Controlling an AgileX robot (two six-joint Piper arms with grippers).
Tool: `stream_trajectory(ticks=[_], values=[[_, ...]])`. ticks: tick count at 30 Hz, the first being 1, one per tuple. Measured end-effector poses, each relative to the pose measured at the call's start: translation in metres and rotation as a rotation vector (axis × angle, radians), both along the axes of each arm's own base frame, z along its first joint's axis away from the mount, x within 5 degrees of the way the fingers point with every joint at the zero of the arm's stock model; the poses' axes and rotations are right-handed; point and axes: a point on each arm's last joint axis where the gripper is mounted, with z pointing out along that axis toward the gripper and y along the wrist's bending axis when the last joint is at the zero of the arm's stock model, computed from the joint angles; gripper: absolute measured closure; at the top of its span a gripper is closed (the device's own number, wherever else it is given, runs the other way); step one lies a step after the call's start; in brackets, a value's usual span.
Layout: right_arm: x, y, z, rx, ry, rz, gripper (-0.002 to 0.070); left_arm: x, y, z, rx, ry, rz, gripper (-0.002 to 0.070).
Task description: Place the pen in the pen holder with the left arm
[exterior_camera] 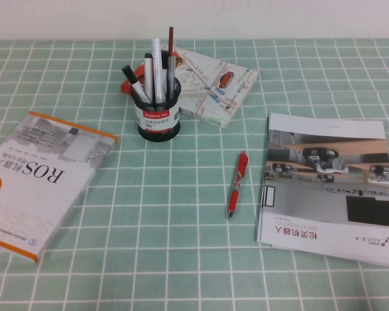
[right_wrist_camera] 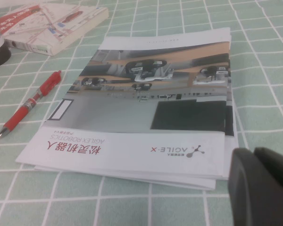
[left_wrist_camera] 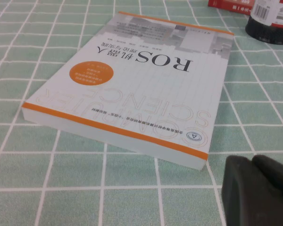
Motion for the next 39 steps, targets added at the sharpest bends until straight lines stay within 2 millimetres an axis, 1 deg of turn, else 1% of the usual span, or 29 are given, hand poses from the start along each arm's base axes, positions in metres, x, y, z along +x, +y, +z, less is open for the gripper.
stream_trajectory(ticks=[9,15,19,32,36,39], values=[[0.0,0.0,0.0,0.0,0.0,0.0,0.0696,0.0,0.0,0.0,0.0,0.0,0.0,0.0678],[0.0,0.0,0.0,0.0,0.0,0.0,0.0696,0.0003,0.0028,0.0002,0.087,-0.011,0.005,0.0678],[0.0,0.0,0.0,0.0,0.0,0.0,0.0696,0.0004,0.0035,0.0002,0.111,-0.012,0.006,0.0678],[0.0,0.0,0.0,0.0,0.0,0.0,0.0696,0.0004,0.0035,0.0003,0.112,-0.013,0.006,0.0678],[0.0,0.0,0.0,0.0,0.0,0.0,0.0696,0.0004,0.0025,0.0006,0.058,-0.013,0.011,0.0678],[0.0,0.0,0.0,0.0,0.0,0.0,0.0696,0.001,0.0002,0.0025,-0.059,-0.027,0.02,0.0678]])
